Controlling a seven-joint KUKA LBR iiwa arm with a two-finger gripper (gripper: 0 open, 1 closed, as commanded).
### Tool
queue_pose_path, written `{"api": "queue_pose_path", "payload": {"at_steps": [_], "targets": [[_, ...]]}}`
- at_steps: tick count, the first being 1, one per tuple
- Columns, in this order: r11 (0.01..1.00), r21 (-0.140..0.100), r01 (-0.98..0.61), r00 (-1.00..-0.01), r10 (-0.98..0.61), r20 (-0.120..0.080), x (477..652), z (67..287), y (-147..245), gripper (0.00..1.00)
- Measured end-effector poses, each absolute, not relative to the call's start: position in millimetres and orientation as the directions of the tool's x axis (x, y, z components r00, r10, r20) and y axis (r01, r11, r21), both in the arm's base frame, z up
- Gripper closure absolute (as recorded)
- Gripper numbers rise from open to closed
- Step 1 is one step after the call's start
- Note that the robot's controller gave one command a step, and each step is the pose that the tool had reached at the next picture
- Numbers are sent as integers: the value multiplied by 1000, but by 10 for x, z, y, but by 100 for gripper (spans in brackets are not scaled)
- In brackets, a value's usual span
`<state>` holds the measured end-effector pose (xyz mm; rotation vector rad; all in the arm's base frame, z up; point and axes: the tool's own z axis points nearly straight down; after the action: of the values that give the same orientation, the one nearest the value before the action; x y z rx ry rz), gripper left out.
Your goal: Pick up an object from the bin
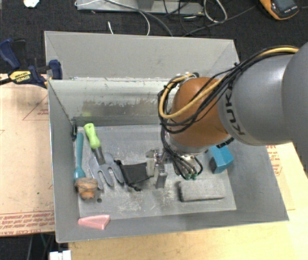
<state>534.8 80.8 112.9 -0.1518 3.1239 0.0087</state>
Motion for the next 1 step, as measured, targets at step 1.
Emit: {"api": "queue_pose_path", "payload": {"at_steps": [1], "targets": [[995,6,-96,-995,-96,-16,5352,1267,812,100]]}}
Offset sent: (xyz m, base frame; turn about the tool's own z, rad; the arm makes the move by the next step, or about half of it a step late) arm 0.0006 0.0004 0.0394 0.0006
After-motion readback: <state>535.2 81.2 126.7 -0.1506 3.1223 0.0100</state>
